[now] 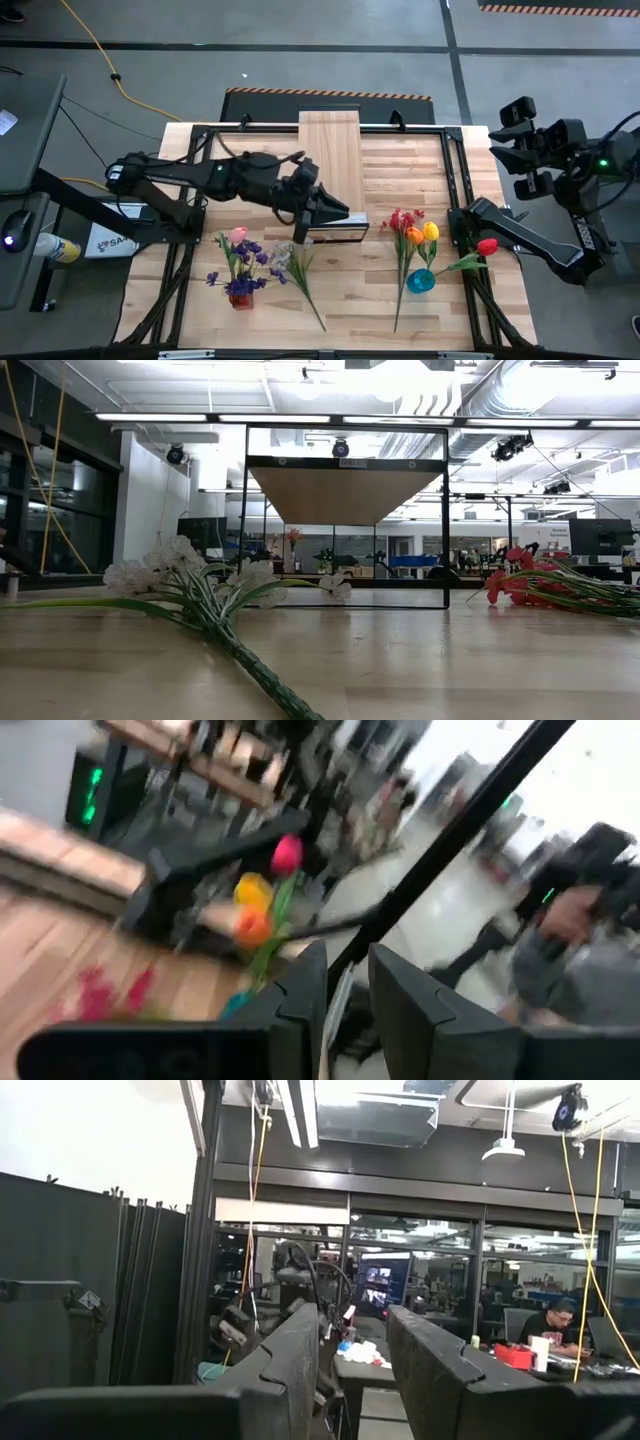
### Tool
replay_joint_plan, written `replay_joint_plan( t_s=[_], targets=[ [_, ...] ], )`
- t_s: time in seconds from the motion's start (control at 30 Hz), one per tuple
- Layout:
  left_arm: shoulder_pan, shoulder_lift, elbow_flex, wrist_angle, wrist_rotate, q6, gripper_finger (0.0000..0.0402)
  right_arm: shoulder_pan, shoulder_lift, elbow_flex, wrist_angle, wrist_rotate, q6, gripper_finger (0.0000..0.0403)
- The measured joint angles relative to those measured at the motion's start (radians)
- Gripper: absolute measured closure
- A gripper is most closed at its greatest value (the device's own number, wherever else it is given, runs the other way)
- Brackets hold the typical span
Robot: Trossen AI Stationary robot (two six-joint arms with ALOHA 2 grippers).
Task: Pick and place flowers into a vace then onto a shelf
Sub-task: Put the white flowers into the red vase
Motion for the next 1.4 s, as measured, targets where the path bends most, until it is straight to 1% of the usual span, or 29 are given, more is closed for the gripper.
replay_joint_plan(
  t_s=[0.1, 0.17, 0.27, 0.33, 0.4, 0.47, 0.53, 0.57, 0.6, 0.67, 0.9, 0.97, 1.03, 1.1, 1.17, 1.27, 1.33, 1.4],
  targets=[
    [0.036, 0.025, 0.018, 0.019, 0.060, 0.006, 0.0289, 0.000, 0.000, 0.000, 0.006, -0.004, 0.001, 0.0289],
    [0.059, 0.031, 0.016, 0.001, 0.099, 0.005, 0.0289, 0.000, 0.000, 0.000, 0.006, -0.004, 0.001, 0.0289],
    [0.088, 0.089, 0.017, 0.036, 0.173, 0.012, 0.0289, 0.000, 0.000, 0.000, 0.006, -0.007, 0.007, 0.0289],
    [0.103, 0.114, 0.010, 0.025, 0.224, 0.030, 0.0289, 0.000, 0.000, 0.000, 0.005, -0.009, 0.027, 0.0289],
    [0.105, 0.158, 0.019, 0.122, 0.252, 0.066, 0.0289, 0.000, 0.000, 0.000, 0.006, -0.017, 0.048, 0.0289],
    [0.115, 0.176, 0.010, 0.121, 0.289, 0.100, 0.0289, 0.001, 0.000, 0.000, 0.006, -0.026, 0.061, 0.0289],
    [0.115, 0.221, 0.019, 0.195, 0.326, 0.135, 0.0289, 0.001, 0.000, 0.000, 0.006, -0.053, 0.062, 0.0289],
    [0.116, 0.227, 0.014, 0.173, 0.346, 0.141, 0.0289, 0.001, 0.000, 0.000, 0.005, -0.063, 0.062, 0.0289],
    [0.116, 0.233, 0.009, 0.161, 0.354, 0.144, 0.0289, 0.001, -0.001, 0.000, 0.006, -0.072, 0.063, 0.0289],
    [0.116, 0.262, 0.017, 0.203, 0.346, 0.158, 0.0289, 0.001, -0.001, 0.000, 0.006, -0.090, 0.072, 0.0289],
    [0.108, 0.309, 0.011, 0.183, 0.345, 0.160, 0.0289, 0.001, -0.001, 0.000, 0.006, -0.128, 0.089, 0.0289],
    [0.100, 0.331, 0.017, 0.247, 0.343, 0.162, 0.0289, 0.001, -0.001, 0.000, 0.006, -0.130, 0.089, 0.0289],
    [0.095, 0.341, 0.013, 0.269, 0.344, 0.164, 0.0289, 0.001, -0.001, 0.000, 0.006, -0.134, 0.089, 0.0289],
    [0.088, 0.377, 0.015, 0.335, 0.345, 0.170, 0.0289, 0.001, -0.001, 0.000, 0.006, -0.144, 0.089, 0.0289],
    [0.082, 0.387, 0.010, 0.327, 0.353, 0.166, 0.0289, 0.001, -0.001, 0.000, 0.006, -0.147, 0.089, 0.0289],
    [0.078, 0.412, 0.017, 0.379, 0.359, 0.158, 0.0289, 0.001, -0.001, 0.000, 0.006, -0.147, 0.089, 0.0289],
    [0.074, 0.418, 0.013, 0.378, 0.357, 0.156, 0.0289, 0.001, -0.001, 0.000, 0.006, -0.147, 0.089, 0.0289],
    [0.066, 0.439, 0.013, 0.426, 0.349, 0.160, 0.0289, 0.001, -0.001, 0.000, 0.006, -0.147, 0.090, 0.0289]
  ],
)
